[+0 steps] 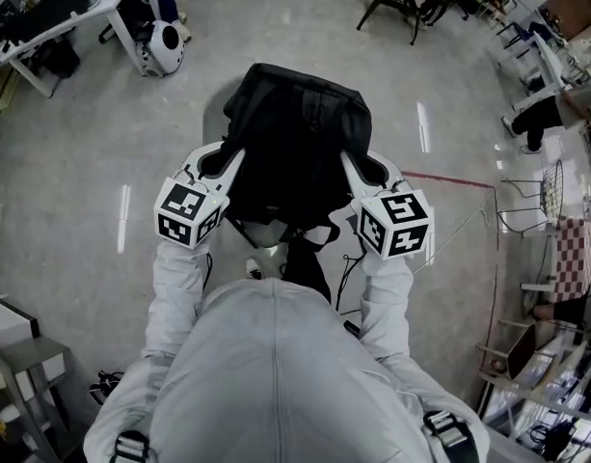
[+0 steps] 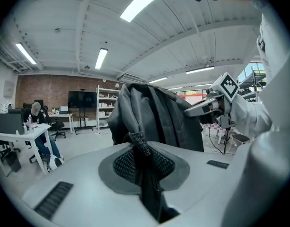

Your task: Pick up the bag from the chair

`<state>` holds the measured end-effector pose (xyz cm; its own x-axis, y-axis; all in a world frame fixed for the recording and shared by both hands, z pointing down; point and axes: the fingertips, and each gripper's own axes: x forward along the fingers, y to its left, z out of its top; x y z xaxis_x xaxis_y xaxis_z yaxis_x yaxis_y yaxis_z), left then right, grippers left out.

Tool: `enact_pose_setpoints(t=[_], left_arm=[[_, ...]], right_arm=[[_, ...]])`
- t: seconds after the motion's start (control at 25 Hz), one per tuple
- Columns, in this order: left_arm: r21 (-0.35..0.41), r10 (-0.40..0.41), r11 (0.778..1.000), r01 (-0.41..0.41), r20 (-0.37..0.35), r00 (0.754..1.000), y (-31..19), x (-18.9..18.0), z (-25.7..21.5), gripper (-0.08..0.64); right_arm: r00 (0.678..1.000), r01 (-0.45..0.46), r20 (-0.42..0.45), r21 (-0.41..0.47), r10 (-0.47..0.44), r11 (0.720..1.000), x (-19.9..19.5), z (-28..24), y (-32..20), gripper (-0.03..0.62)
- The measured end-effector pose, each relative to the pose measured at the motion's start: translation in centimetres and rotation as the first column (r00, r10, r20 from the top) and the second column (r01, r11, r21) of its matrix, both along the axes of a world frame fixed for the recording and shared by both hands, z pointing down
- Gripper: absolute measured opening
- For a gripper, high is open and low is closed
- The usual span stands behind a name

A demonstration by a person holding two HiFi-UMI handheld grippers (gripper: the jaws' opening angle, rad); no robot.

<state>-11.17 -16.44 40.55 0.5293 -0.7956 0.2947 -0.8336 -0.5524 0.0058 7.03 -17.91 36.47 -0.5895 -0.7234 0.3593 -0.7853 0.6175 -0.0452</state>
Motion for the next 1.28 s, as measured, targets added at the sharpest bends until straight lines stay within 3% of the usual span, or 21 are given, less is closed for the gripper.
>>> enact_pose_setpoints(t=[0.68, 1.28], left_arm=[[0.115, 0.019, 0.993, -0.021, 0.023, 1.0, 1.6, -0.3, -6.7, 0.037], [0.111, 0.026, 0.993, -0.03, 0.038, 0.999, 2.2, 0.3, -6.3, 0.037]], right_arm=[[1.0, 0.013, -0.011, 0.132, -0.012, 0.991, -0.7, -6.7, 1.8, 0.051], [1.0, 0.007, -0.023, 0.118, -0.004, 0.993, -0.1, -5.9, 1.7, 0.049]])
